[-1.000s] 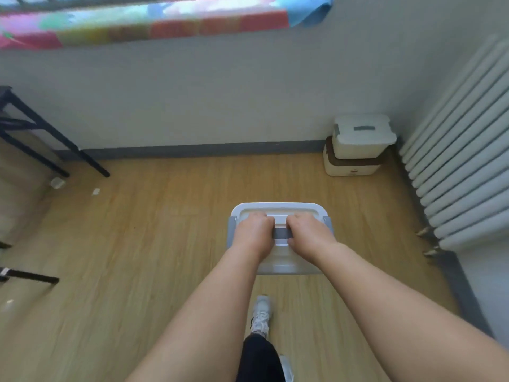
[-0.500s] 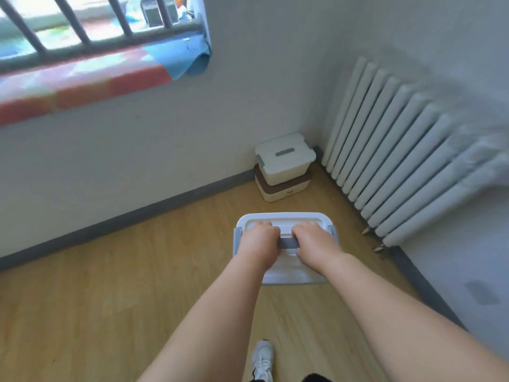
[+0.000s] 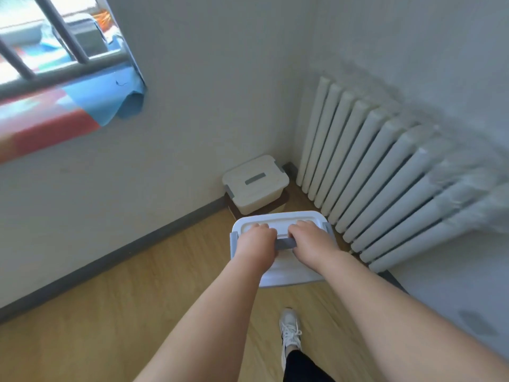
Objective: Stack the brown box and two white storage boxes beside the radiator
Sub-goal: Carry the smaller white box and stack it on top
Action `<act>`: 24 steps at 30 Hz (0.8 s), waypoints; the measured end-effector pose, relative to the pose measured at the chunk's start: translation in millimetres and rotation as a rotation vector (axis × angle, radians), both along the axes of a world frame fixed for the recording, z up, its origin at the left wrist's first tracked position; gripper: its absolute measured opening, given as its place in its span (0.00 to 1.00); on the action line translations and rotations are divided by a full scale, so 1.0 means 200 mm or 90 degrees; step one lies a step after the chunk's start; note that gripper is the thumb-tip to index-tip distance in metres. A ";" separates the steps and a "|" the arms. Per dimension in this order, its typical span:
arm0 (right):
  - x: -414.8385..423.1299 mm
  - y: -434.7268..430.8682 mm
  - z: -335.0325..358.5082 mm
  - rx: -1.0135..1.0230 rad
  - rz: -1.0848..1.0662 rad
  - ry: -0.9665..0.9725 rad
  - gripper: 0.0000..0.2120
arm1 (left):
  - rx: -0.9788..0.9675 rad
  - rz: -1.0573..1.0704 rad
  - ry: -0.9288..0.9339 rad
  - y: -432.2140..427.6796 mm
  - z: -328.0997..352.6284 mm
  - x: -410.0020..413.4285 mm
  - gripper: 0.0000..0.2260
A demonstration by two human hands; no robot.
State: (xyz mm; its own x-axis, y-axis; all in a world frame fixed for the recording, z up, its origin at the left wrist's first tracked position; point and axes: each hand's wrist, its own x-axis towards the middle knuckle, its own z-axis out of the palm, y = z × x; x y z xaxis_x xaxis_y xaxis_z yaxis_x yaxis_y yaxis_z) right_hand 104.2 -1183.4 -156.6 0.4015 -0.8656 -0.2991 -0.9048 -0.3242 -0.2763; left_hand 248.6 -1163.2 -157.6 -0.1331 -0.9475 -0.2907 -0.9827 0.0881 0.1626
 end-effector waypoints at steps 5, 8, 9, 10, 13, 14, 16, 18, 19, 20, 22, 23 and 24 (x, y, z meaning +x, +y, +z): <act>-0.03 -0.41 -0.02 0.012 0.029 -0.006 0.07 | 0.027 0.032 0.003 -0.38 -0.02 -0.04 0.12; -0.05 -0.68 -0.02 -0.002 0.036 -0.008 0.08 | 0.006 0.050 0.010 -0.61 -0.03 -0.07 0.11; -0.04 -0.75 -0.03 -0.004 0.040 -0.006 0.09 | 0.008 0.053 0.011 -0.67 -0.03 -0.07 0.10; -0.03 -0.82 -0.05 -0.001 0.043 -0.003 0.09 | 0.017 0.060 0.014 -0.73 -0.05 -0.06 0.10; 0.02 -0.96 -0.10 0.016 0.062 0.003 0.09 | 0.037 0.075 0.009 -0.85 -0.08 -0.02 0.10; 0.04 -1.03 -0.11 0.019 0.069 0.002 0.09 | 0.037 0.083 0.009 -0.91 -0.10 0.00 0.11; 0.10 -1.14 -0.12 0.021 0.080 -0.003 0.08 | 0.039 0.097 0.013 -1.02 -0.12 0.05 0.11; 0.16 -1.29 -0.16 0.019 0.098 0.001 0.07 | 0.042 0.104 0.018 -1.15 -0.16 0.11 0.11; 0.19 -1.33 -0.17 0.024 0.101 0.010 0.07 | 0.048 0.105 0.021 -1.20 -0.17 0.14 0.10; 0.21 -1.37 -0.18 0.029 0.096 0.016 0.08 | 0.059 0.105 0.021 -1.24 -0.19 0.16 0.10; 0.25 -1.49 -0.22 0.032 0.082 0.019 0.09 | 0.062 0.104 0.022 -1.37 -0.23 0.21 0.10; 0.28 -1.56 -0.24 0.032 0.082 0.023 0.10 | 0.060 0.107 0.023 -1.44 -0.24 0.23 0.10; 0.30 -1.63 -0.25 0.033 0.083 0.024 0.10 | 0.062 0.115 0.032 -1.50 -0.26 0.25 0.09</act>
